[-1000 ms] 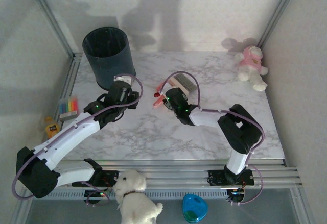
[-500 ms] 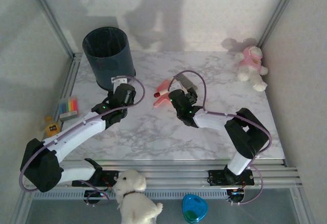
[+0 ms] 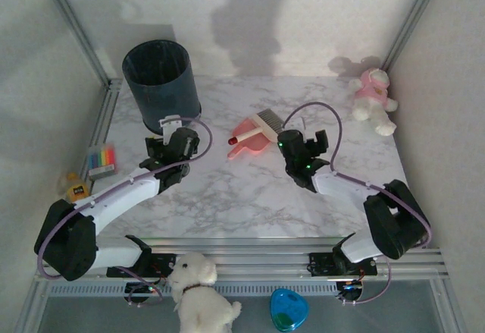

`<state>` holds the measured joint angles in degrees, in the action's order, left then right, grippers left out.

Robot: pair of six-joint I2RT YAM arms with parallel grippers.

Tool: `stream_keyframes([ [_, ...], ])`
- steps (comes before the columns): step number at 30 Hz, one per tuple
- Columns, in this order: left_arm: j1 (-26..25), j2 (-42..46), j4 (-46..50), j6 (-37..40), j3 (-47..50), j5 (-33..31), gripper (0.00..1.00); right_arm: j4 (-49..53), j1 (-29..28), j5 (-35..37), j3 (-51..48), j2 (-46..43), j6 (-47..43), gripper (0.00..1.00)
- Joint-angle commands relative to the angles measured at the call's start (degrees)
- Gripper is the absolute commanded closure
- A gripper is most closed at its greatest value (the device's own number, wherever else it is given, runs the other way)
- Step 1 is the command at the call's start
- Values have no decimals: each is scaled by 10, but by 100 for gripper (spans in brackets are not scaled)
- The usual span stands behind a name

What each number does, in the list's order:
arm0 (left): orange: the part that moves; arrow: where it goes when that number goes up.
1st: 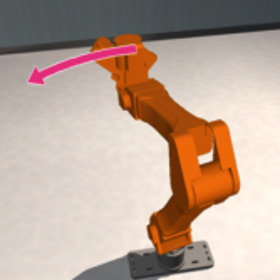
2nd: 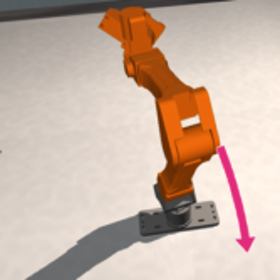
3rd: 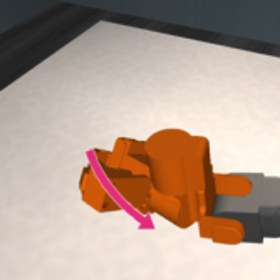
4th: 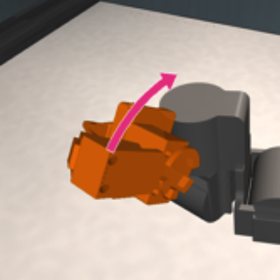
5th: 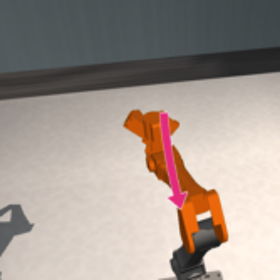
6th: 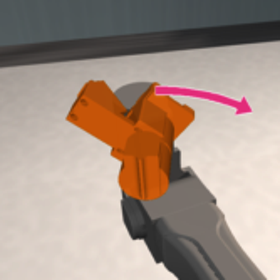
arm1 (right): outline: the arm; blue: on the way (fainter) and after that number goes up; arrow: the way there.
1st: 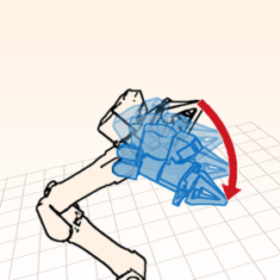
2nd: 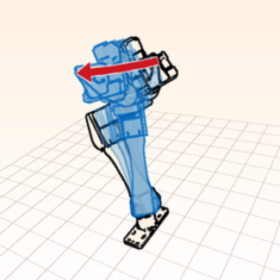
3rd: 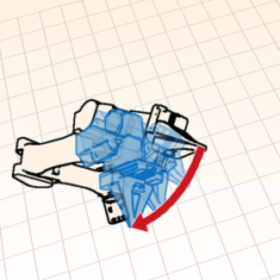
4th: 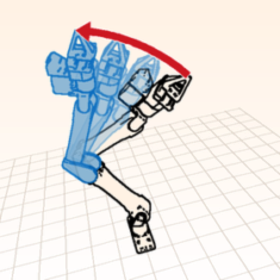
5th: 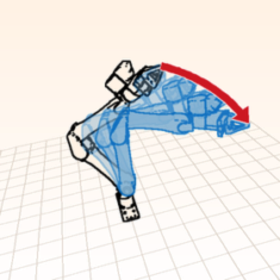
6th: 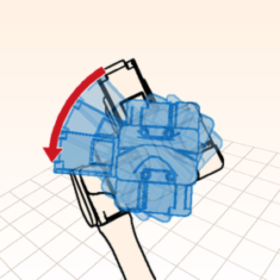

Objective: Sweep away the paper scraps from the table

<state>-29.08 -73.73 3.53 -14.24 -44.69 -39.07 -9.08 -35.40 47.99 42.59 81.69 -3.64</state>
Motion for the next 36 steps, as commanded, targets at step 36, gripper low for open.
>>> stream_keyframes([
  [36, 289, 5, -633, 132, 316, 392, 1, -201, 282, -309, -222, -132, 109, 1],
])
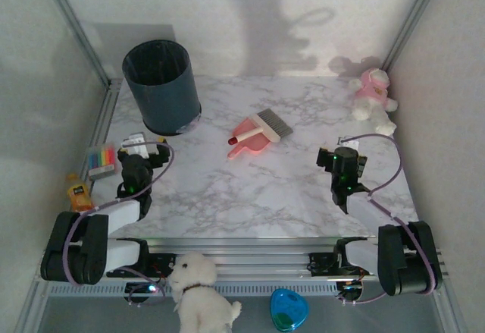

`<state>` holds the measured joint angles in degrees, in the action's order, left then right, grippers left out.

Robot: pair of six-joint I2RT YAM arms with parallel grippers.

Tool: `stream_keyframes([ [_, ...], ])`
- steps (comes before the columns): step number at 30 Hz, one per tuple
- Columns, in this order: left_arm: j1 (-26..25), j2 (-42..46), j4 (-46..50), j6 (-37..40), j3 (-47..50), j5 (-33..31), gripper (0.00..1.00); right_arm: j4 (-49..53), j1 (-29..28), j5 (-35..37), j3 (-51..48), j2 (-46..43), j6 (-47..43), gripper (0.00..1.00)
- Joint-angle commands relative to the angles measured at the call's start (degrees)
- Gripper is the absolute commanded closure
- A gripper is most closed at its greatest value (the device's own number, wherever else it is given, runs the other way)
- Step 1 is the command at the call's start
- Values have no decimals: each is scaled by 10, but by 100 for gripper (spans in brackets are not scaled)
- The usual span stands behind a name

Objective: Sweep away the paper scraps from the table

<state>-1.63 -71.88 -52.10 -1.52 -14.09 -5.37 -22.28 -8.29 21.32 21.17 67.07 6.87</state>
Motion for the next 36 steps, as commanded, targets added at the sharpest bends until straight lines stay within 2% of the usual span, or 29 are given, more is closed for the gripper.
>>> stream_keyframes([
  [1, 21, -20, -92, 2, 15, 60, 0, -83, 16, -53, -11, 22, 5, 1],
  [5, 44, -47, -162, -3, 40, 89, 1, -110, 26, -75, -7, 50, 7, 1],
  [8, 51, -56, -161, -2, 33, 105, 1, -149, 26, -81, -11, 68, -2, 1],
  [23, 58, -144, -251, 4, 38, 132, 1, -207, 49, -112, 12, 153, -29, 1],
  [29, 58, -156, -259, 3, 38, 124, 1, -268, 49, -123, 0, 197, -34, 1],
  [33, 58, -160, -223, -17, 18, 71, 0, -283, 48, -134, 0, 214, -41, 1],
  [36, 56, -160, -220, -18, 15, 61, 1, -280, 47, -134, 1, 214, -41, 1],
])
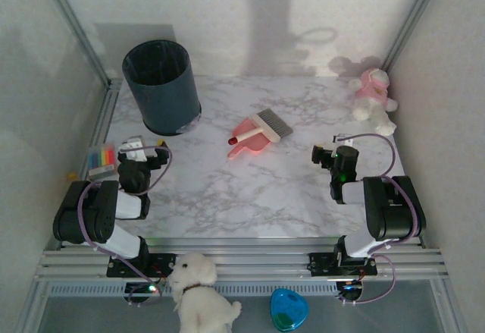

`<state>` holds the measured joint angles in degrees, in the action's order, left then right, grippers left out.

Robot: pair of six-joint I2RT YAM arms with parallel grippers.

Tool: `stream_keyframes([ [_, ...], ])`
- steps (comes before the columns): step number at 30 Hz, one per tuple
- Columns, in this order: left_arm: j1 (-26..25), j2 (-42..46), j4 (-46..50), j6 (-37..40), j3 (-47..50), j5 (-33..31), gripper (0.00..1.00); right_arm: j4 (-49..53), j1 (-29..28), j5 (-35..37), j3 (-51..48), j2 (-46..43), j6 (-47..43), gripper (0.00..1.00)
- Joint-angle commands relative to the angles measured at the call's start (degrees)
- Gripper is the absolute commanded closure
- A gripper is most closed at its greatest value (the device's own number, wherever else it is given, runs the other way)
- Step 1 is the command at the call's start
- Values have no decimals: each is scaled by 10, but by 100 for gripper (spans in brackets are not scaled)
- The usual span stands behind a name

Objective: Sweep away the paper scraps from the table

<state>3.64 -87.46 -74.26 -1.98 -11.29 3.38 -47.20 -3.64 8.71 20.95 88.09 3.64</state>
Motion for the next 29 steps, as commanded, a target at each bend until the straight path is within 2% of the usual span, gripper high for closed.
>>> stream_keyframes([
  [1, 2, -4, 1, -14, -14, -28, 0, -30, 0, -8, 4, 4, -9, 1],
  [29, -3, -5, 3, -11, -15, -35, 0, -25, -5, -1, 7, 5, -14, 1],
])
